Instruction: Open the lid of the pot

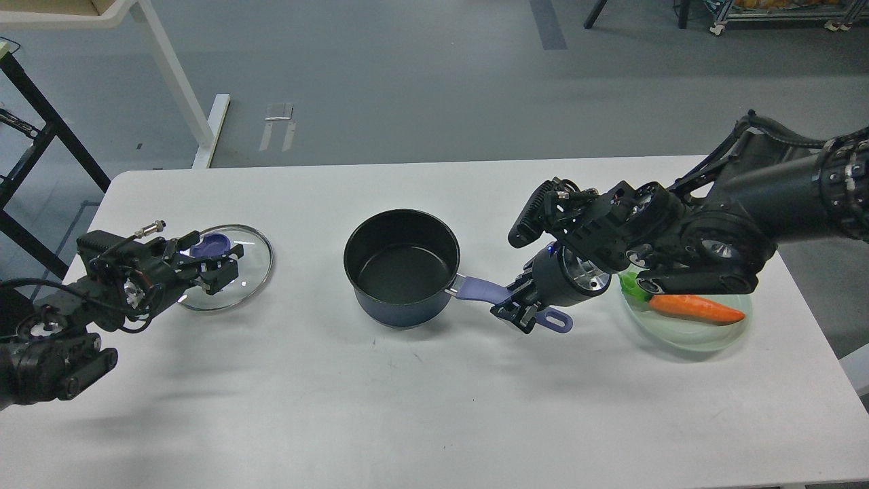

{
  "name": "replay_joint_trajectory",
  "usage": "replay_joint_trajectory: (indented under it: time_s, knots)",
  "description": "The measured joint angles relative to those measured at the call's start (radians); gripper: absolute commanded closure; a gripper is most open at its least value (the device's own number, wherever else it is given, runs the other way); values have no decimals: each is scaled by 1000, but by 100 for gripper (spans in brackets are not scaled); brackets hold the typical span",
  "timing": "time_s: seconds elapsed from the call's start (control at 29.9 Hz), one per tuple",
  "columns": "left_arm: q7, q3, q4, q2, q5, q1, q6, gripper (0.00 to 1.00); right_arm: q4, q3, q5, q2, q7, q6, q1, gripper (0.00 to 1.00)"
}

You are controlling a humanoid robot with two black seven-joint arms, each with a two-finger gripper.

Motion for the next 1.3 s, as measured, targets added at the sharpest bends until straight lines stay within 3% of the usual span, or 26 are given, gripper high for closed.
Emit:
replay_joint_trajectory:
  time_s: [0.23, 0.43, 0.6, 0.84, 1.0, 1.3]
  knots:
    - [0, -2, -2, 6, -318, -81, -13, 1, -1, 0, 0, 0, 0, 0, -1, 69]
    - [0, 0, -3, 15, -611, -173, -90, 1, -1, 1, 3, 0, 0, -1, -3, 36]
    - [0, -10, -2, 22, -797, -209, -211, 1, -1, 4, 11, -7, 0, -1, -3, 31]
    - [0, -12, -1, 25, -1141, -229, -274, 1, -22, 47, 16, -35, 1, -3, -2, 9]
    - [0, -13, -1, 25, -1262, -238, -350, 1, -60, 106, 43, -71, 2, -5, -5, 7]
    - [0, -13, -2, 24, -1272, -243, -365, 1, -56, 110, 48, -80, 8, 2, -31, 7]
